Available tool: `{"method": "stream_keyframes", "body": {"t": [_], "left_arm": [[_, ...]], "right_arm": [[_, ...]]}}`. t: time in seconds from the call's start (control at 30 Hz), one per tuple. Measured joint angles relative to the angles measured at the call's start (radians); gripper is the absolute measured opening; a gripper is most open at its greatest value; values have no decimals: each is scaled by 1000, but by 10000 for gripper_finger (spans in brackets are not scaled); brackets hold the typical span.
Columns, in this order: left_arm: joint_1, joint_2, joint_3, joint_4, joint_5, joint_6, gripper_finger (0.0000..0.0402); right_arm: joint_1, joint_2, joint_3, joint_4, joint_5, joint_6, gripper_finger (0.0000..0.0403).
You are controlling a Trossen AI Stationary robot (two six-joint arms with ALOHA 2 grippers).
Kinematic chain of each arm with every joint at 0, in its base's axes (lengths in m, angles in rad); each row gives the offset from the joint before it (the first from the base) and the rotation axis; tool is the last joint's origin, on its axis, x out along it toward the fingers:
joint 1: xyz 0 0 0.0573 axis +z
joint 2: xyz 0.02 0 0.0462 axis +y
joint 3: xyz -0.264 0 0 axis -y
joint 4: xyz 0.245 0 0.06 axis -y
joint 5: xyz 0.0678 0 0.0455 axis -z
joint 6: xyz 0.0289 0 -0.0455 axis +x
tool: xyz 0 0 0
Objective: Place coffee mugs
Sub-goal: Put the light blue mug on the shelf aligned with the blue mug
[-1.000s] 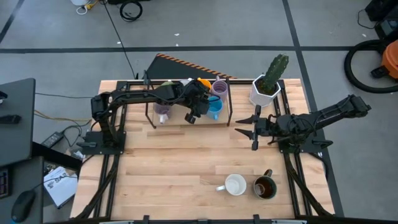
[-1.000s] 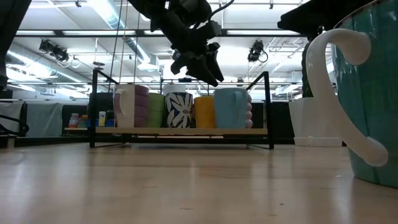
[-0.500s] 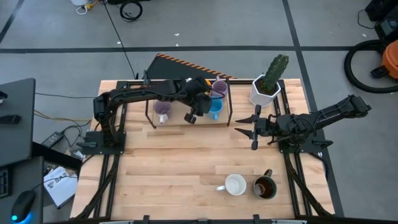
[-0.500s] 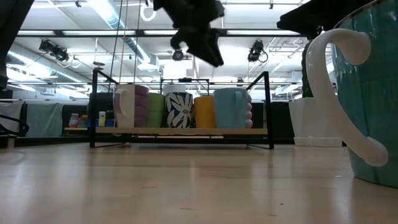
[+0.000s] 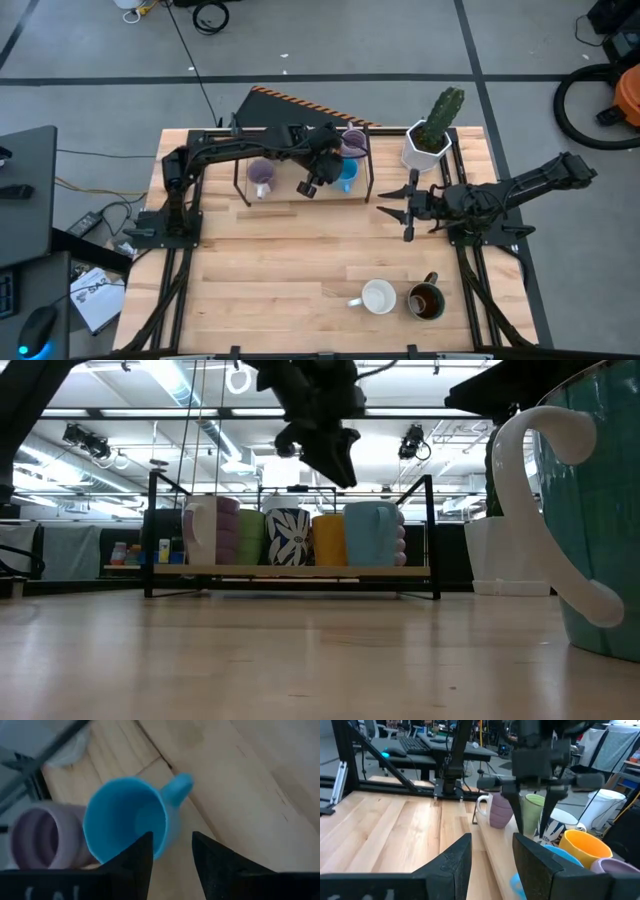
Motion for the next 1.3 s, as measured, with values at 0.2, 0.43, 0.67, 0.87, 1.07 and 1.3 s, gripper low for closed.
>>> {"method": "stream_keyframes", "body": {"t": [0.2, 0.43, 0.67, 0.87, 1.07, 1.3], "left_arm": [[-8, 3, 2, 24, -19, 58, 157], [2, 40, 0, 12, -23, 62, 160], [6, 94, -2, 30, -58, 95, 160], [6, 120, -2, 22, -72, 124, 142], [4, 122, -2, 25, -74, 166, 96], [-18, 122, -2, -19, -75, 136, 40]], "right_arm": [[0, 22, 0, 1, 0, 1, 148], [0, 29, 0, 6, 0, 1, 148], [0, 37, 0, 18, 0, 2, 148], [-1, 38, 0, 19, 0, 2, 148], [-2, 38, 0, 18, 0, 2, 148], [-2, 38, 0, 18, 0, 2, 148]]}}
